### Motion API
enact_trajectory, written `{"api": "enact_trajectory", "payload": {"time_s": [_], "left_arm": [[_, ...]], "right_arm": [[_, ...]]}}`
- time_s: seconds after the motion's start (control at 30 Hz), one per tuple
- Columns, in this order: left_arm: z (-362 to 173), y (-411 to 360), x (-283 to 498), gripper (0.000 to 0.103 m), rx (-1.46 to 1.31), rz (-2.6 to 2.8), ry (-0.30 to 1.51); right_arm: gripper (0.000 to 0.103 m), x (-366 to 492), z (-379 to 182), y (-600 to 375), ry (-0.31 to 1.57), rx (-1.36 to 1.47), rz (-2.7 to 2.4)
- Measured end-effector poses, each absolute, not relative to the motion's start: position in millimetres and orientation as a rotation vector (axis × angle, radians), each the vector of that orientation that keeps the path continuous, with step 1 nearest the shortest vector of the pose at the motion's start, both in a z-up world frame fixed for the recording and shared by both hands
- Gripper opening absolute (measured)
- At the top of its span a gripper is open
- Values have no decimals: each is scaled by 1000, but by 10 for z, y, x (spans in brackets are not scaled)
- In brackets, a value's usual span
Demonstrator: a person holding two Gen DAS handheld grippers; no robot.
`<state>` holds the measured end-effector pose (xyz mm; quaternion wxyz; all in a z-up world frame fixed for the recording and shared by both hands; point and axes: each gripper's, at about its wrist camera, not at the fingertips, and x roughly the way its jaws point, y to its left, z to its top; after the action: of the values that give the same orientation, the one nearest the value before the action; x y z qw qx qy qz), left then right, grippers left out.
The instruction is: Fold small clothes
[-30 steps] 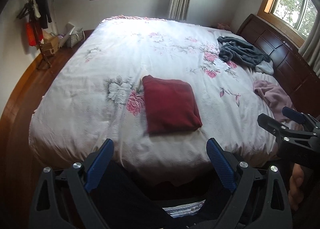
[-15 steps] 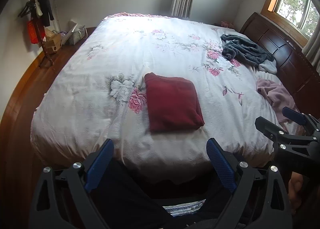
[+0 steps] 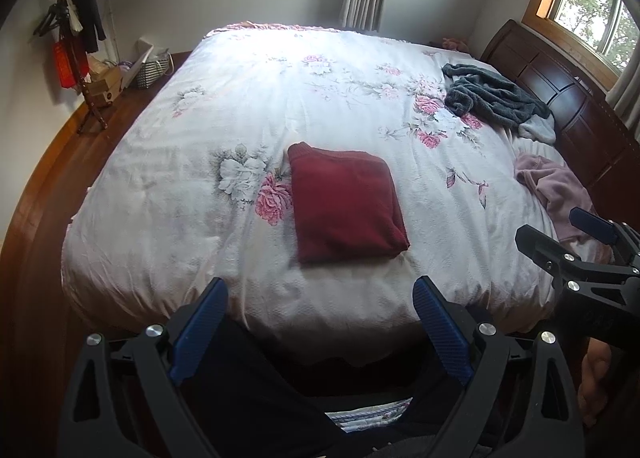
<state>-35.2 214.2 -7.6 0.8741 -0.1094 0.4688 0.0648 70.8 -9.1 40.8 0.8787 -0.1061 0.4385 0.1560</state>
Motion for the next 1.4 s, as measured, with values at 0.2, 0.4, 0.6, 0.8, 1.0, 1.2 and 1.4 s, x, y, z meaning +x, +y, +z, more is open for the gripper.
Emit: {"api": "enact_trajectory", "payload": {"time_s": [0.2, 0.4, 0.6, 0.8, 1.0, 1.2, 1.4], "left_arm": [[-65, 2154, -351, 94, -222, 150, 967], [-98, 2122, -366, 94, -219, 158, 965], [-71, 2130, -395, 94, -206, 164, 955], [-42, 2170, -425, 94, -208, 165, 943], [-7, 2223, -435, 94, -203, 170, 932], [-8, 2264, -434, 94, -206, 170, 932], [-19, 2287, -458, 94, -209, 177, 933]], "right_arm": [[100, 688, 370, -100, 919, -203, 330], [100, 631, 342, -64, 919, -214, 341], [100, 608, 355, -74, 920, -200, 345], [100, 590, 363, -62, 919, -203, 345], [100, 553, 394, -31, 913, -204, 352], [100, 565, 404, 8, 918, -215, 360], [100, 568, 407, 16, 920, -215, 363]]}}
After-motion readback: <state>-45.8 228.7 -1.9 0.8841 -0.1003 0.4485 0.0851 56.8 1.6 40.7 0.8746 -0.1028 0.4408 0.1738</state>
